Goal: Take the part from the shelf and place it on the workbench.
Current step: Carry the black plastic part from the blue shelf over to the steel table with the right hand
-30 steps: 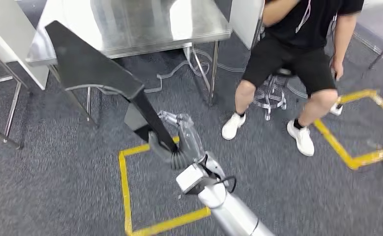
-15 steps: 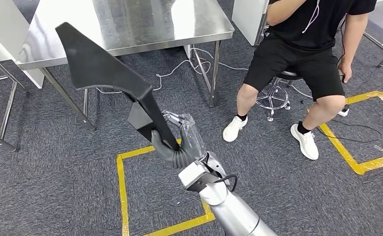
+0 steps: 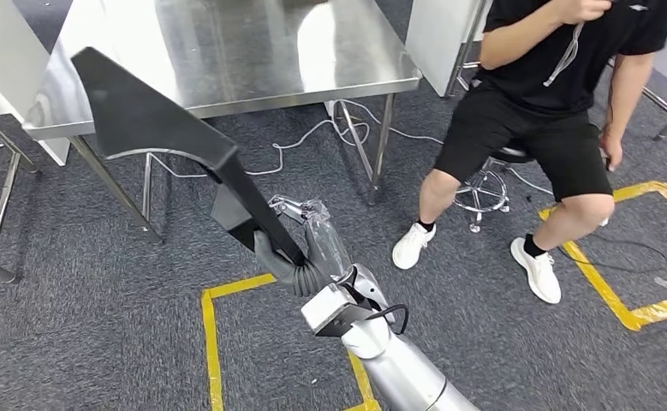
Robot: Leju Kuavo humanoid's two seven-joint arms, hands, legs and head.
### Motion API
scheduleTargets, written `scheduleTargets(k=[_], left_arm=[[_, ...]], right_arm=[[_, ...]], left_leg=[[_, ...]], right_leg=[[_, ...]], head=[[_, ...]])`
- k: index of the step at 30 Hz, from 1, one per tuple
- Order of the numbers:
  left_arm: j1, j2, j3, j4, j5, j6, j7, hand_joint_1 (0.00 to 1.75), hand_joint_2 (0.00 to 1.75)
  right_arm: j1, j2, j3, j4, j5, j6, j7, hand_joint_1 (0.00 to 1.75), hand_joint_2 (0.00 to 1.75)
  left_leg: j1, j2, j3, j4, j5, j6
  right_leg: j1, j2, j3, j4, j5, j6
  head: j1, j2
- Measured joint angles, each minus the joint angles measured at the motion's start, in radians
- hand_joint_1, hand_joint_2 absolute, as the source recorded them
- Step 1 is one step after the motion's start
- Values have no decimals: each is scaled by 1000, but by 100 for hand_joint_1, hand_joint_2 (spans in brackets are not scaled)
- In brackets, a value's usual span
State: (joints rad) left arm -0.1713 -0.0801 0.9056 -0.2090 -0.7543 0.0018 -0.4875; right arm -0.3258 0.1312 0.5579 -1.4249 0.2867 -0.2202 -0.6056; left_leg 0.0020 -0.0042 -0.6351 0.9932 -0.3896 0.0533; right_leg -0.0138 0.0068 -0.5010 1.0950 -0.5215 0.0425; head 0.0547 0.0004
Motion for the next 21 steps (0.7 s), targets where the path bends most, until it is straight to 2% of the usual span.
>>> scheduleTargets(k=[2, 3, 4, 5, 6, 7, 9, 10, 11, 13, 14, 15, 16, 17, 19, 20, 21], left_arm=[[0, 0, 0, 0, 0, 0, 0, 0, 175], [1, 0, 0, 0, 0, 0, 0, 0, 175], [2, 0, 0, 0, 1, 0, 0, 0, 175], [3, 0, 0, 0, 1, 0, 0, 0, 175], [4, -1, 0, 0, 1, 0, 0, 0, 175], [4, -1, 0, 0, 1, 0, 0, 0, 175], [5, -5, 0, 2, 1, 0, 0, 0, 175], [5, -6, 1, 3, 1, 0, 0, 0, 175], [5, -7, 1, 4, 1, 0, 0, 0, 175], [5, -5, 1, 3, 1, 1, 0, 0, 175], [4, -5, 1, 3, 1, 1, 0, 0, 175], [3, -5, 1, 3, 1, 1, -1, 0, 175], [2, -5, 1, 3, 1, 1, -1, 0, 175], [2, -6, 1, 3, 1, 1, -2, 0, 175], [5, -5, 2, 3, 1, 2, -2, 0, 175], [7, -4, 2, 3, 2, 2, -2, 0, 175], [9, -4, 2, 3, 2, 2, -3, 0, 175]], right_arm=[[0, -1, 0, 1, 0, 0, 0, 175, 175], [1, -2, 1, 2, -1, 0, 0, 175, 175], [2, -4, 1, 3, -1, 0, 0, 175, 175], [3, -5, 1, 4, -1, 0, 0, 175, 175], [3, -6, 1, 6, -1, 0, 0, 175, 175], [3, -6, 1, 7, -1, 0, 0, 175, 175], [3, -7, 2, 8, -1, 0, 0, 175, 175], [3, -7, 2, 9, 0, 0, 0, 175, 175], [2, -7, 2, 9, -1, 0, 0, 175, 175], [0, -5, 2, 8, -1, 0, 0, 175, 175], [-1, -3, 2, 8, -1, 0, 0, 175, 175], [-3, -1, 2, 8, 0, 0, 0, 175, 175], [-5, 2, 2, 8, 0, 1, 0, 175, 175], [-6, 3, 2, 8, 0, 1, 0, 175, 175], [-5, 5, 2, 8, 0, 3, 0, 175, 175], [-4, 5, 2, 8, 0, 4, 0, 175, 175], [-3, 4, 2, 8, 0, 5, 0, 175, 175]], left_leg=[[-2, -3, 14, -1, -15, 10], [-5, -5, 23, -1, -26, 14], [-8, -8, 35, -1, -38, 16], [-11, -11, 49, -1, -50, 18], [-16, -14, 67, -1, -64, 19], [-20, -17, 85, -2, -77, 20], [-27, -20, 115, -2, -103, 20], [-28, -22, 125, -4, -115, 16], [-29, -22, 133, -2, -122, 12], [-28, -21, 139, 13, -121, 2], [-27, -18, 131, 40, -114, -2], [-25, -16, 110, 82, -108, -8], [-20, -14, 77, 135, -108, -15], [-14, -12, 38, 190, -119, -24], [4, -8, -37, 262, -178, -43], [13, -5, -61, 264, -204, -53], [22, -2, -72, 241, -210, -62]], right_leg=[[1, 0, -96, 133, -19, -9], [2, 0, -142, 179, -50, -16], [3, 0, -175, 196, -82, -20], [5, 0, -191, 183, -103, -22], [9, 0, -196, 144, -104, -21], [14, 0, -188, 83, -77, -18], [26, 1, -163, -36, 29, -16], [31, 2, -150, -71, 71, -21], [32, 4, -141, -90, 99, -31], [25, 5, -113, -108, 107, -57], [19, 4, -96, -118, 108, -68], [13, 3, -78, -124, 104, -78], [8, 3, -63, -129, 98, -82], [7, 2, -51, -131, 89, -85], [2, 4, -29, -132, 66, -81], [-1, 5, -15, -132, 53, -76], [-6, 7, 2, -132, 40, -70]], head=[[0, 0], [0, 0], [0, 0], [0, 0], [0, 0], [1, 0], [-2, 0], [-3, 0], [-5, 0], [-4, 0], [-4, 0], [-5, 0], [-6, 0], [-7, 0], [-7, 0], [-7, 0], [-7, 0]])
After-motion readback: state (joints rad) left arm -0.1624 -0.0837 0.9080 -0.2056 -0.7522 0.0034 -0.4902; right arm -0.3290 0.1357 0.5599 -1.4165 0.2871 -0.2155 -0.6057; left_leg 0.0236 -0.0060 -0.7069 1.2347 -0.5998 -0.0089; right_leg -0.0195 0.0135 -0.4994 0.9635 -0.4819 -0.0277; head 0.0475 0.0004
